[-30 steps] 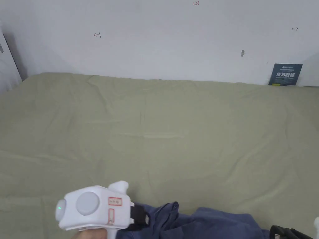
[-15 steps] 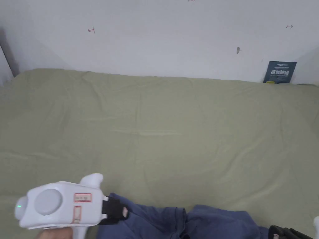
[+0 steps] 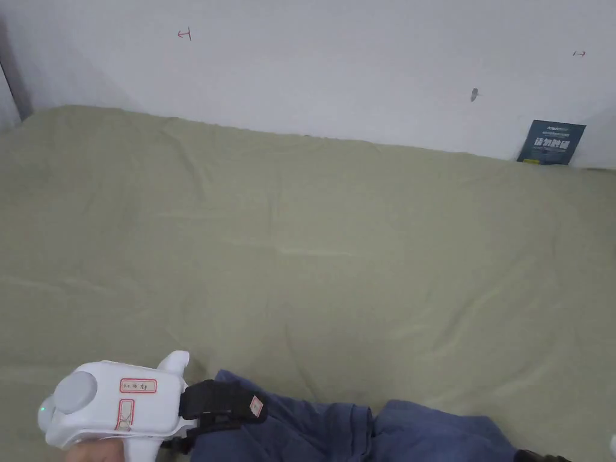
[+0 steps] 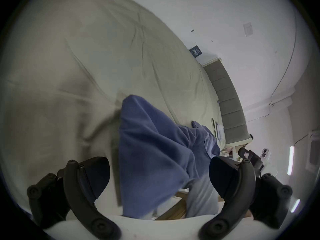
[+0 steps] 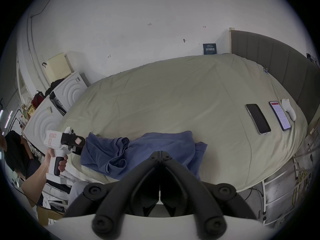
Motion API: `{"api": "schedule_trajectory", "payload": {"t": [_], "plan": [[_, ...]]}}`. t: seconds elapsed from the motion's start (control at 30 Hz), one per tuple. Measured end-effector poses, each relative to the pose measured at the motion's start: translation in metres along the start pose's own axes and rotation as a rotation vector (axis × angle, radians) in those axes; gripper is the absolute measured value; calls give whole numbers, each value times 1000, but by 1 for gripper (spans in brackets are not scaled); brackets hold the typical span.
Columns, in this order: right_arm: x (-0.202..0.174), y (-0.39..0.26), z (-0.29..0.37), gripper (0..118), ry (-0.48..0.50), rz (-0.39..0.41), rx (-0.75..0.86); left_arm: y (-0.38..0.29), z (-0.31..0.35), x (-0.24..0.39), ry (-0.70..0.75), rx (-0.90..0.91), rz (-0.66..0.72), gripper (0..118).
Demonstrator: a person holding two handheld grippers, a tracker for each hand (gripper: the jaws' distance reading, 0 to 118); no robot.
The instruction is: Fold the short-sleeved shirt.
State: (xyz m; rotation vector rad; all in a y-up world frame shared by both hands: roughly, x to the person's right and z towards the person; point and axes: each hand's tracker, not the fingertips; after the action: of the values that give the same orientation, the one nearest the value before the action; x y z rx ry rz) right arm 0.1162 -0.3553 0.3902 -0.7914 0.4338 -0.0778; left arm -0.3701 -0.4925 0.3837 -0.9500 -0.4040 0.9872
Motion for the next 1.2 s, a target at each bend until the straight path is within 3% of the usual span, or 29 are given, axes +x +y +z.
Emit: {"api": "schedule_trajectory", "payload": {"t": [0.07,0.1,0.13,0.17,0.27,0.43,0.53,0.73,1.0,1.2], "plan": [[1,0,1,0,-11,2,1,1,-7,-10,-65,1,47,108],[2,1,2,0,-14,-1,1,3,-8,-11,-31,5,36,99],[4,1,3,0,-17,-3,4,3,-7,-10,42,26,21,59],[5,1,5,0,-19,-3,8,2,-11,-9,147,14,-11,10],[8,3,10,0,-23,-3,18,-12,4,-13,5,37,88,9],[12,5,16,0,-19,-4,36,-16,47,-1,50,143,53,9],[14,6,18,0,-1,-9,52,-26,88,17,148,196,46,9],[12,10,21,0,22,16,73,-24,154,62,491,262,-36,9],[15,5,27,0,37,22,76,-35,86,172,762,176,-306,9],[27,2,34,0,30,1,87,-41,4,230,819,49,-470,9]]}}
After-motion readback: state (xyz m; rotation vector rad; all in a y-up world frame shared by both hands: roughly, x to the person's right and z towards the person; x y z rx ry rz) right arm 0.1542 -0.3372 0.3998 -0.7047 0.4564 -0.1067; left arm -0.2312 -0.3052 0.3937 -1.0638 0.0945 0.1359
